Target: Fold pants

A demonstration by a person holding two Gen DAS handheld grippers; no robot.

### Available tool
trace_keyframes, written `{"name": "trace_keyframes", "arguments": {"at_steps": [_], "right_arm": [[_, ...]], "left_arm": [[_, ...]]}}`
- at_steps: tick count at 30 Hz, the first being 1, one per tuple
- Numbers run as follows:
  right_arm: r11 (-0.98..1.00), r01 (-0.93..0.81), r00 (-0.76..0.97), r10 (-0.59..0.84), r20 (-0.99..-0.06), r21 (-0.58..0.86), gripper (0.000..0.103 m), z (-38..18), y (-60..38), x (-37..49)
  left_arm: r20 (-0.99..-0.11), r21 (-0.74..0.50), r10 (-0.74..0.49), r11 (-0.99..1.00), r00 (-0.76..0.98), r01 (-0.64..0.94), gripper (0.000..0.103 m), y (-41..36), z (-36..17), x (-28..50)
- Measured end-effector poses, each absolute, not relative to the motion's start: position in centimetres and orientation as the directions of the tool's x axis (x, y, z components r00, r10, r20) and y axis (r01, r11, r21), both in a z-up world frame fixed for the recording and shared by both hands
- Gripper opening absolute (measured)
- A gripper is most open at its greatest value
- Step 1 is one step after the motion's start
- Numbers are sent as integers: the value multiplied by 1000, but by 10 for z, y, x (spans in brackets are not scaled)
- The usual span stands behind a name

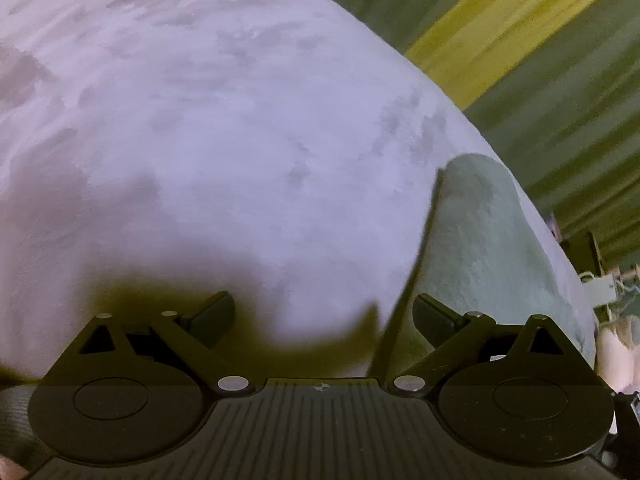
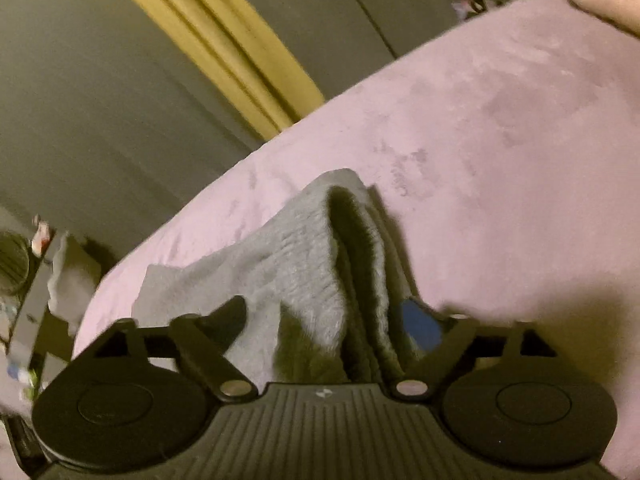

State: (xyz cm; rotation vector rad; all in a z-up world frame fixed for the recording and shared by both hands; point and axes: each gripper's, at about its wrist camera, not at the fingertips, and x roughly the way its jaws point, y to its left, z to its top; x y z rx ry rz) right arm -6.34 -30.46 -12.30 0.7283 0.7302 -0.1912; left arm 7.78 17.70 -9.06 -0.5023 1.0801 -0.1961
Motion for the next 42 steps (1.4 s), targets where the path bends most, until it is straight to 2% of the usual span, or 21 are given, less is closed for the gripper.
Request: {"name": "trace_keyframes", "arguments": {"at_steps": [5, 7, 15, 22, 42], "right_arm": [[765, 410, 680, 106, -725, 496, 89, -139, -297, -61], [754, 429, 668, 106, -737, 498, 93, -147, -298, -65], [757, 425, 671, 105, -734, 496, 96, -142, -297, -72], [716, 450, 670, 125, -732, 534, 98, -146, -300, -73], [702, 462, 660, 137, -739, 543, 98, -152, -299, -72]], "left_arm": [[-790, -483, -432, 875, 435, -8, 100, 162, -90, 73], [-796, -467, -438, 884, 418, 36, 100, 151, -89, 70], [-802, -399, -433, 901, 411, 169, 100, 115, -77, 54], [-836, -243, -342, 932, 429, 270, 100, 71, -76, 48], [-847, -238, -335, 933, 414, 269, 102, 63, -86, 57]]}}
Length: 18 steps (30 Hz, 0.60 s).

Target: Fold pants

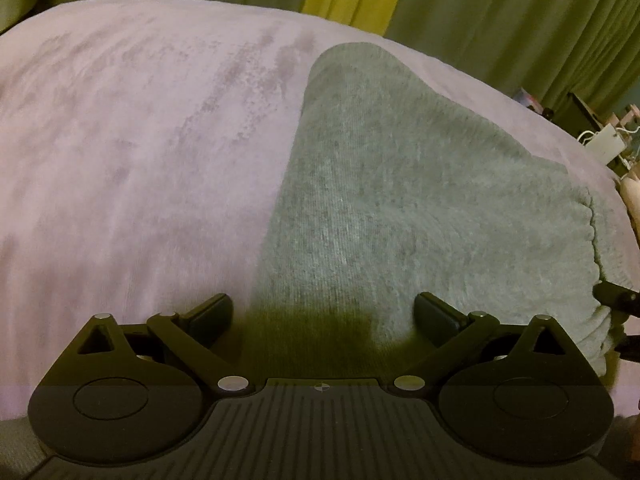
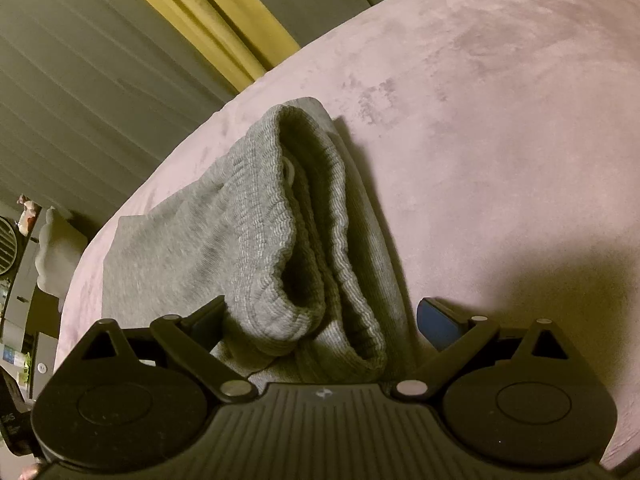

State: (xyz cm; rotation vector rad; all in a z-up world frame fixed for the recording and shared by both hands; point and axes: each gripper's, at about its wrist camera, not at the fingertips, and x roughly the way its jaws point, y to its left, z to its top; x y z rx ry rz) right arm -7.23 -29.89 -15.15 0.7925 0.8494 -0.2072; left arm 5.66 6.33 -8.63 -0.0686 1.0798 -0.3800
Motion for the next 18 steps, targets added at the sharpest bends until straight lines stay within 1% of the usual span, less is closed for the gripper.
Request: {"name": "trace_keyframes", "arguments": {"at_steps": [4, 9, 12, 15, 18], "right_arm": [[730, 452, 653, 121, -748, 512, 98, -148, -296, -71], [828, 412, 651, 25, -758, 381, 98, -132, -281, -69], [858, 396, 657, -16, -754, 328, 98, -122, -276, -70], [859, 389, 673, -18, -740, 333, 98, -116, -279, -75], [846, 389, 702, -18, -712, 363, 98, -116, -282, -85]], "left_arm": [[-843, -225, -331, 933, 424, 281, 102, 64, -87, 57], [-844, -235, -326, 938, 425, 254, 102, 73, -85, 60], [-848, -197, -265, 962, 459, 190, 102, 83, -76, 63], [-833, -167, -225, 973, 505, 157, 101, 89, -59, 66], [-795, -58, -163, 979, 585, 194, 101, 74, -39, 67]]}}
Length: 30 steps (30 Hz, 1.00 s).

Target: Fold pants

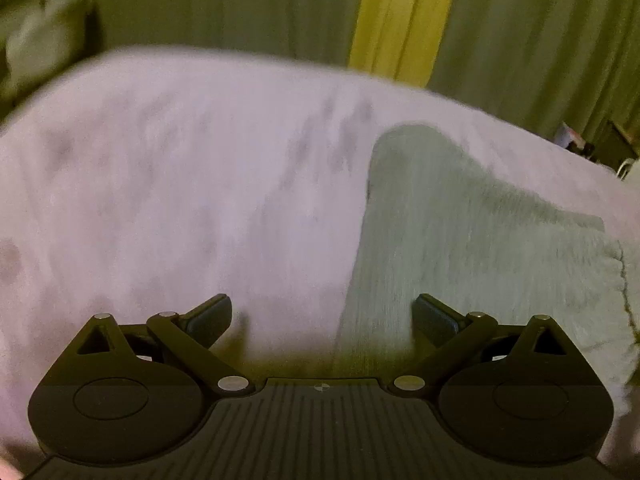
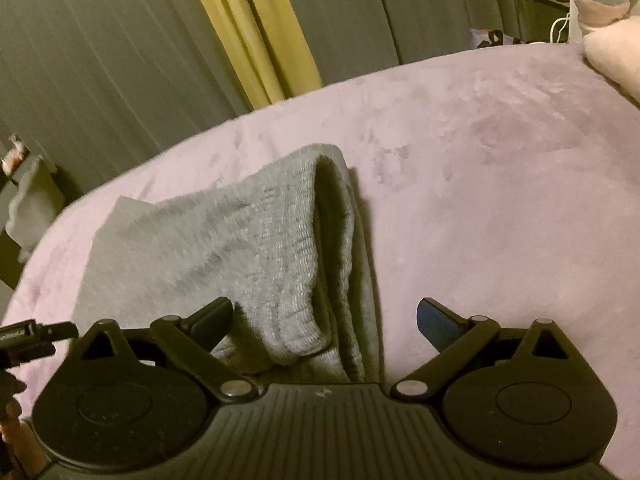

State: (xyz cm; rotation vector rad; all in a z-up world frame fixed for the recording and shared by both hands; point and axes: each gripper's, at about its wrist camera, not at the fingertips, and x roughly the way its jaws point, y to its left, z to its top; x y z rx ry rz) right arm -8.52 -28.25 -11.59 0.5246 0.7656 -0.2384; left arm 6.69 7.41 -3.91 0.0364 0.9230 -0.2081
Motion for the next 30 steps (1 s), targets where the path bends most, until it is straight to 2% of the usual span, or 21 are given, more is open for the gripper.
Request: {"name": "trace_keyframes", "arguments": {"at_steps": [3, 7, 9, 13, 19, 20, 24, 27, 30], "right_arm": [[820, 395, 728, -5, -685, 414, 98, -121, -290, -97], [768, 418, 741, 20, -671, 484, 98, -135, -303, -109], [739, 419, 746, 50, -664, 527, 98, -140, -308, -113], [749, 407, 739, 67, -670, 523, 98, -141, -309, -110], [726, 393, 730, 127, -672, 565, 98, -149, -324, -95], [721, 396, 732, 127, -670, 569, 98, -149, -326, -91], [697, 382, 747, 155, -647, 608, 98, -151, -336, -70], [656, 312, 747, 277, -604, 687, 98, -160, -345, -48], [652, 311, 711, 324, -625, 692, 98, -172, -351, -27]], "left_arm": [[-768, -17, -189, 961, 612, 275, 101, 49, -25, 70], [-767, -136, -344, 912, 541, 388, 101, 13, -21, 78], [-782, -175, -382, 893, 493, 413, 101, -5, -28, 86], [-827, -115, -288, 928, 483, 355, 101, -24, -50, 101], [-825, -72, -210, 960, 525, 271, 101, 10, -60, 116], [-834, -114, -230, 961, 501, 250, 101, 21, -65, 121], [-806, -396, -446, 895, 389, 205, 101, 56, -81, 136], [-768, -522, -566, 824, 298, 220, 101, 64, -92, 149], [-734, -599, -641, 766, 223, 233, 102, 67, -102, 155]]}}
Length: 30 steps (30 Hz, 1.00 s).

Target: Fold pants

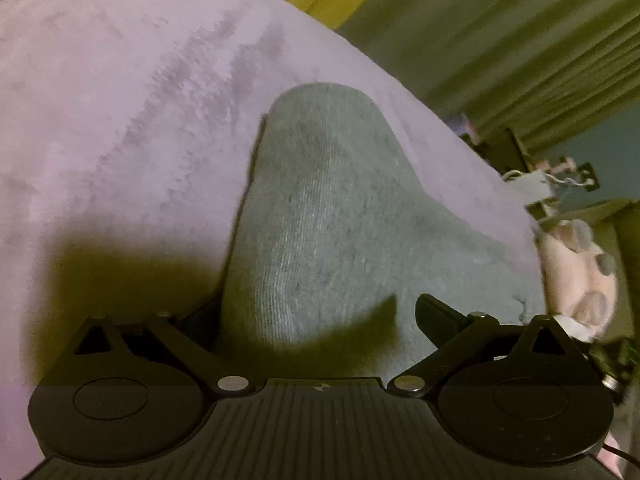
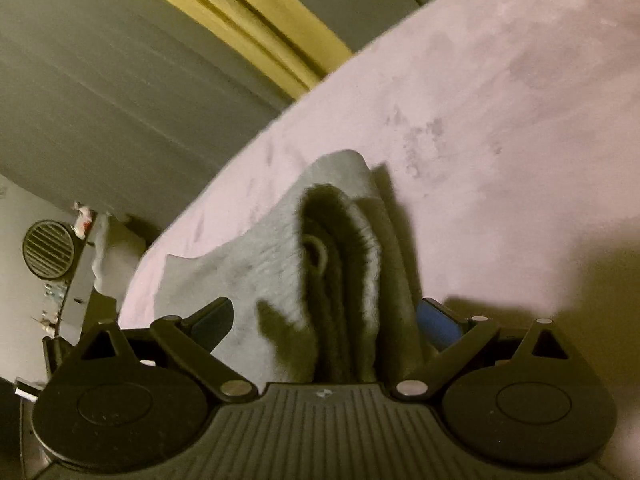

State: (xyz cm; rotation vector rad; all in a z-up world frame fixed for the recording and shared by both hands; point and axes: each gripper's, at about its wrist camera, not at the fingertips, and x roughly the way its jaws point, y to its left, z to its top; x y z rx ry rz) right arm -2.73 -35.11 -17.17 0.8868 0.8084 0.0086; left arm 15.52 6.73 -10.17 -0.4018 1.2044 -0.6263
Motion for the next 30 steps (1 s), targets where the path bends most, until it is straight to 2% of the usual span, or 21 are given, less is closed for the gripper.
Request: {"name": "trace_keyframes", "arguments": {"at_steps": [3, 11, 17, 24, 30], "right_arm": [[636, 312, 667, 383, -639, 706, 98, -188, -359, -10], [556, 232, 669, 504, -546, 798, 99, -206, -375, 7], [559, 200, 671, 520, -529, 804, 99, -207, -375, 7], [567, 187, 679, 516, -523, 802, 99, -207, -370, 4], [579, 178, 657, 532, -534, 796, 99, -208, -370, 10]], "left_arm": [[-716, -631, -673, 738, 188, 240, 103, 70, -108, 160], [-721, -630, -687, 705, 93, 325, 103, 61, -110, 179], [-664, -705, -741, 665, 98, 247, 103, 76, -115, 183], [-694, -659, -713, 683, 96, 315, 103, 62, -111, 180], [-633, -709, -771, 612, 66, 349, 103, 51, -111, 175]]}}
